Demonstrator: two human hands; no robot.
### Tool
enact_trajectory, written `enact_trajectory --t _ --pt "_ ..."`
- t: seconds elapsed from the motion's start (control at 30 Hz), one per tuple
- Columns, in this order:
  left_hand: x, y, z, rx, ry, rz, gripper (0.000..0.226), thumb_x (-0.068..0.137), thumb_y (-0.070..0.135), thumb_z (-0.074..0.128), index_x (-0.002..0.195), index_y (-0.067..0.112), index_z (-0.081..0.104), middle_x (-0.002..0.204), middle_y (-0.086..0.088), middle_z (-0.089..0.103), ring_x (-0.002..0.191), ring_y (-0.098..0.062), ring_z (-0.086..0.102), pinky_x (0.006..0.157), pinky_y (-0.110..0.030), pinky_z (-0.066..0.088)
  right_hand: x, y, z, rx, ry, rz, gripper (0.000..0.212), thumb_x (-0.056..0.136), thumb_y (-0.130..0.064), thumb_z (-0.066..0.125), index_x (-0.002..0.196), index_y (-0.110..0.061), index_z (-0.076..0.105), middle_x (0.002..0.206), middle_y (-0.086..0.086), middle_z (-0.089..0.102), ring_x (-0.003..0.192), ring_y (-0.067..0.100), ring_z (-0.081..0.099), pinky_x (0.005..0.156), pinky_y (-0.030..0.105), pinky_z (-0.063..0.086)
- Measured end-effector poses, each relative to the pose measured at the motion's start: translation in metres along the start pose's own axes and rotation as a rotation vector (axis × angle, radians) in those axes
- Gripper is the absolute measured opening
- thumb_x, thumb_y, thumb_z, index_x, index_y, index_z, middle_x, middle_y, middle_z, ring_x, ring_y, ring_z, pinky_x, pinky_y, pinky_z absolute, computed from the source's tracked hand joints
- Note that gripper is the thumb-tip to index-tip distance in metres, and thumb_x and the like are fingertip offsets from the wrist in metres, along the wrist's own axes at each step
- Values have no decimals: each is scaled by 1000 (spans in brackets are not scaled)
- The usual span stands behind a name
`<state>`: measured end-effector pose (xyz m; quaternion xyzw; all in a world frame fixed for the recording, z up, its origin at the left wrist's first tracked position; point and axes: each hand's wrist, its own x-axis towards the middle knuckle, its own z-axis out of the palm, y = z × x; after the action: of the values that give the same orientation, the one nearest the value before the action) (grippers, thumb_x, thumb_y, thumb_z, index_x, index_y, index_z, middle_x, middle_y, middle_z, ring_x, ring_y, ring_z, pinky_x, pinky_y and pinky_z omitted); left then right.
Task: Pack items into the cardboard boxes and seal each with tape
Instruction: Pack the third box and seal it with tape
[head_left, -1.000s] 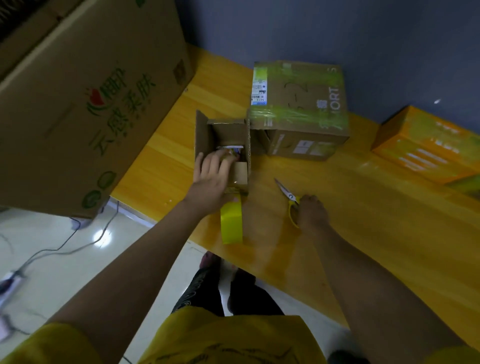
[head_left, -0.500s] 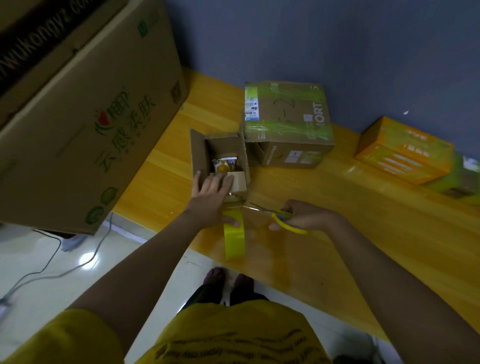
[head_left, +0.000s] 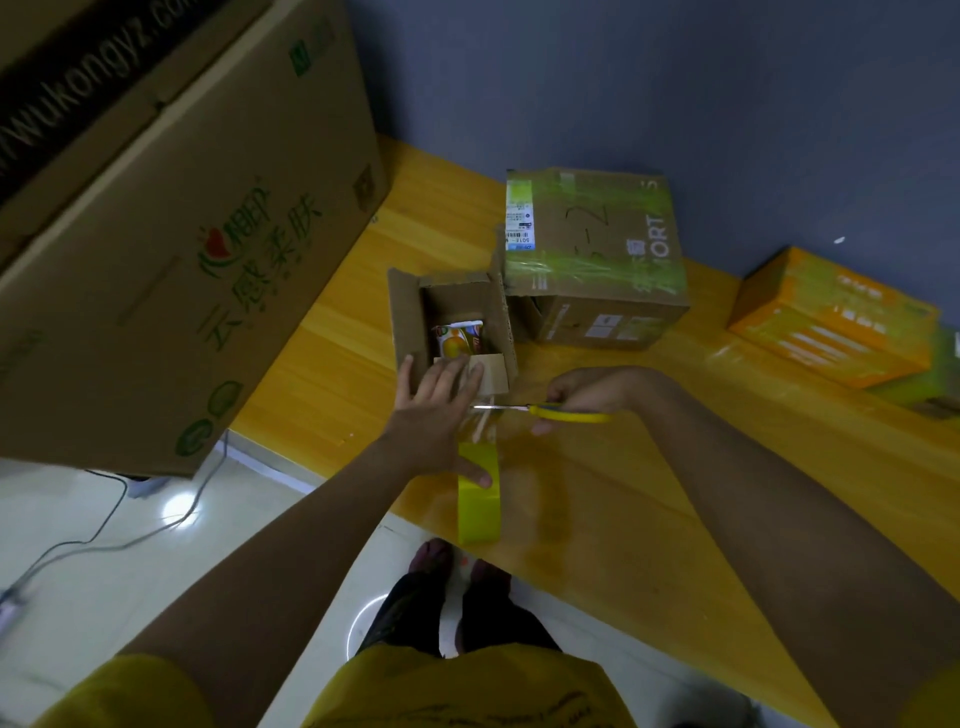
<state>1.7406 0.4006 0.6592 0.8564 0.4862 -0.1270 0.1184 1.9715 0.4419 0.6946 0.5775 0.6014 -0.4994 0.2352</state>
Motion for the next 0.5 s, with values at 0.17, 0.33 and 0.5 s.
enact_trajectory --t 0.17,0.33,0.5 --pt "1 3 -3 10 -15 -31 144 50 91 53 152 14 -13 161 -5 -5 148 -24 -2 111 -58 -14 5 -5 -6 -25 34 -26 34 72 -58 75 72 -29 57 81 -12 53 75 7 48 64 24 38" --pt "0 1 -1 -13 21 -37 145 48 92 56 153 12 -4 161 -7 7 148 -24 9 108 -55 -17 10 2 2 10 158 -100 42 59 -52 86 66 -22 57 68 -7 53 70 12 48 63 29 38" --pt "1 4 -7 2 -68 -67 144 51 91 54 151 14 -15 161 -3 -4 148 -22 -2 111 -59 -15 -8 6 5 -72 88 -6 43 73 -56 76 83 -19 57 83 -5 52 78 14 48 61 28 36"
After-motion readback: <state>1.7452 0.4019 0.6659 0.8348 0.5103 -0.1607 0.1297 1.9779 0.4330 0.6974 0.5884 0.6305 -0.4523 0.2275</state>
